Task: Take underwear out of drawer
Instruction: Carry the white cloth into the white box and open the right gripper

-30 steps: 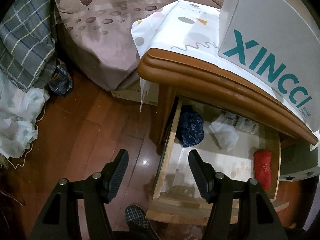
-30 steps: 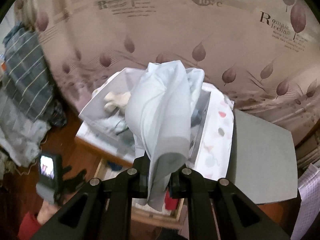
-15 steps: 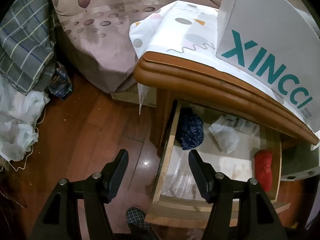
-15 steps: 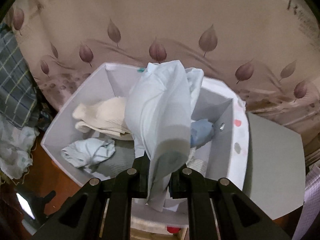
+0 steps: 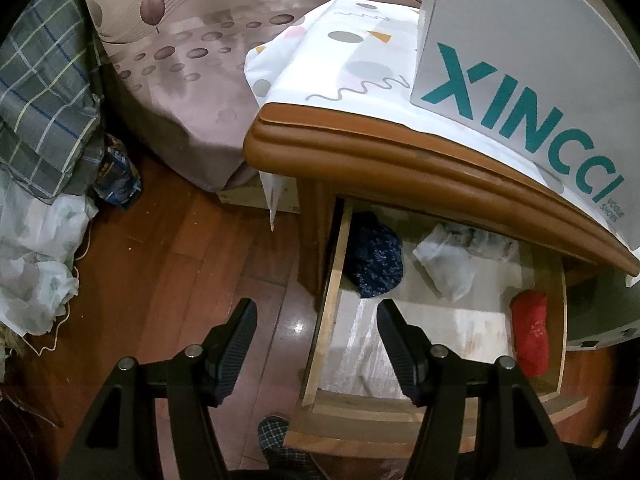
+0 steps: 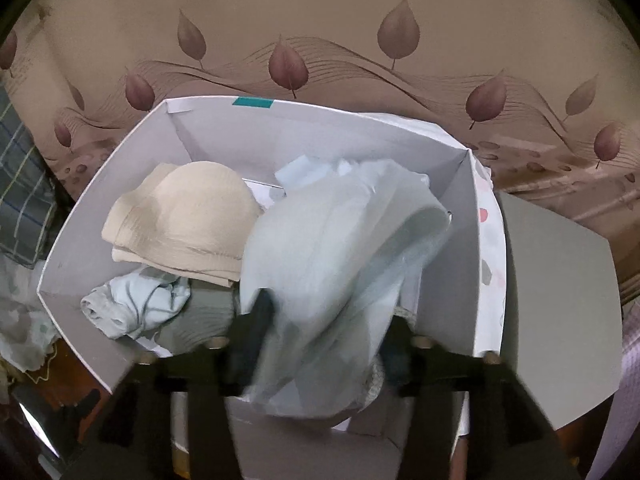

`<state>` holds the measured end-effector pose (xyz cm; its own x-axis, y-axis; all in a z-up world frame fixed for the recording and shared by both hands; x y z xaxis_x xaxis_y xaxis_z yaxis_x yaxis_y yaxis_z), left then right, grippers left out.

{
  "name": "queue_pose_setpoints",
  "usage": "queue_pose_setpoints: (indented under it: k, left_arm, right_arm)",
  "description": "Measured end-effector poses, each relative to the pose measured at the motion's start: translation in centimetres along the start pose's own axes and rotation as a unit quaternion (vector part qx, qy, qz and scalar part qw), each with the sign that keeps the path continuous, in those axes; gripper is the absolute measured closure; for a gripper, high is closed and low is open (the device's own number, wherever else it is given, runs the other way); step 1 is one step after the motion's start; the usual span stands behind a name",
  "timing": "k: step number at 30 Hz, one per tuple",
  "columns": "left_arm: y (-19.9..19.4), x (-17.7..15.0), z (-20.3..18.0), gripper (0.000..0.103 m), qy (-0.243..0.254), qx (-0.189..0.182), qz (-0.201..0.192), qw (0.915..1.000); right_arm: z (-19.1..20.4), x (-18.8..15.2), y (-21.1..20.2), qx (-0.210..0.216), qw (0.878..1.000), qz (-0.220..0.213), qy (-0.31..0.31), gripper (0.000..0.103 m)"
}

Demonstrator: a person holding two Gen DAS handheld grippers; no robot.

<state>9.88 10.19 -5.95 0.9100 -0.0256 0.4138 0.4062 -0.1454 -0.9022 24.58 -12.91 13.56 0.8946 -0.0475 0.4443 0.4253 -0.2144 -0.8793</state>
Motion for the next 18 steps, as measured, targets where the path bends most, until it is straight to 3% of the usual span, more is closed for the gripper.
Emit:
queue_pose_setpoints:
  k: [11,18]
  left_arm:
    - [0.1,-0.3,0.3,0.039,0.001,-0.001,0.008,1.0000]
    - [0.2,-0.6,0.4,0.039,0.006,0.005,0.010,0.9999]
  right_arm:
    - [-0.3,-0.9,-4.6,-0.014,0.999,-0.031,-0.023,0.048]
    - [0.2,-5.4,-8.3,-0.004,0.997,-0.043,-0.065,0.048]
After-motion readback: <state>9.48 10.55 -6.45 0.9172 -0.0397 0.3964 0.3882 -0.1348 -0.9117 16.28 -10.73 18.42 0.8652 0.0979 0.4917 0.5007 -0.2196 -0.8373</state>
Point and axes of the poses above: each gripper's, at about its wrist camera, not at the fingertips, and y roughly the way its jaws point, z to its left, x to its top, the point moved 10 cm from there along y, roughly the way its jaws point, and after that the axes turned 5 degrees about -x, right-handed, at the moved point
